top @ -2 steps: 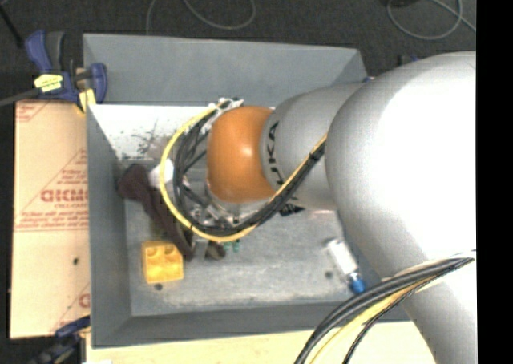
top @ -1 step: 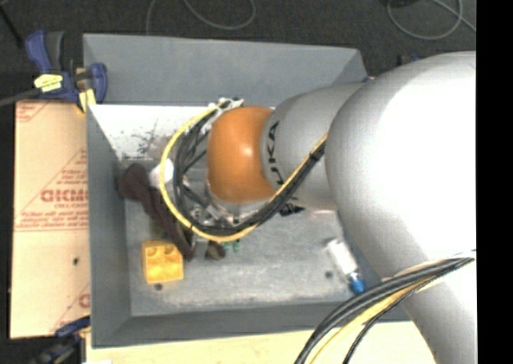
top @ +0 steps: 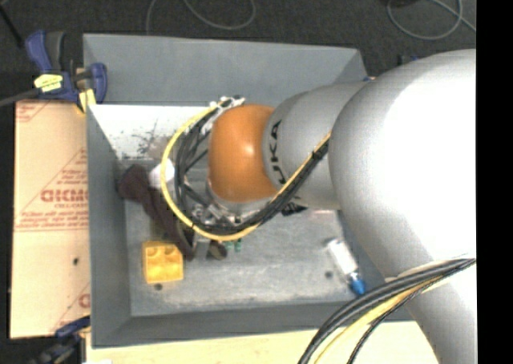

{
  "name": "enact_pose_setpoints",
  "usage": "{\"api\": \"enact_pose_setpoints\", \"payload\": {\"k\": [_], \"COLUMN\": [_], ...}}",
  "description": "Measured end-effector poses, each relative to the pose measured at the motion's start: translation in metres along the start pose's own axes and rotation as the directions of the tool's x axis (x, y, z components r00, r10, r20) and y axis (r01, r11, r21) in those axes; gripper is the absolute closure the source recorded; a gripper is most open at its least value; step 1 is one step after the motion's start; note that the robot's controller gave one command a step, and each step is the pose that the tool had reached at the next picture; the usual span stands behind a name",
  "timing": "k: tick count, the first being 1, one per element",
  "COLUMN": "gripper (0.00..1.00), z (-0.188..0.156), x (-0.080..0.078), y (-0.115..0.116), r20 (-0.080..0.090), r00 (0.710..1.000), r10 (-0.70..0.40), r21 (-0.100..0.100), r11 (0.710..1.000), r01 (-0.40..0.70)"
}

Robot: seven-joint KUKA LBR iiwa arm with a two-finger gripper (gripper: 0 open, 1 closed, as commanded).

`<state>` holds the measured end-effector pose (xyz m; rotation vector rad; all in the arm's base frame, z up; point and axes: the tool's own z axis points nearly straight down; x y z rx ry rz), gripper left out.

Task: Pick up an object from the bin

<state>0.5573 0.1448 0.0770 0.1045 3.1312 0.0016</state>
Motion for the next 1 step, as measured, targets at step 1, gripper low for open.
{"api": "enact_pose_setpoints", "payload": {"k": [1], "gripper": [1.0], "z": [-0.0211], "x": [0.0006], "y": [-0.0005], "r20": [-0.003], "r00": [1.0], "r10": [0.0], "r21": [0.0], "r11": [1.0], "r01": [0.0]}}
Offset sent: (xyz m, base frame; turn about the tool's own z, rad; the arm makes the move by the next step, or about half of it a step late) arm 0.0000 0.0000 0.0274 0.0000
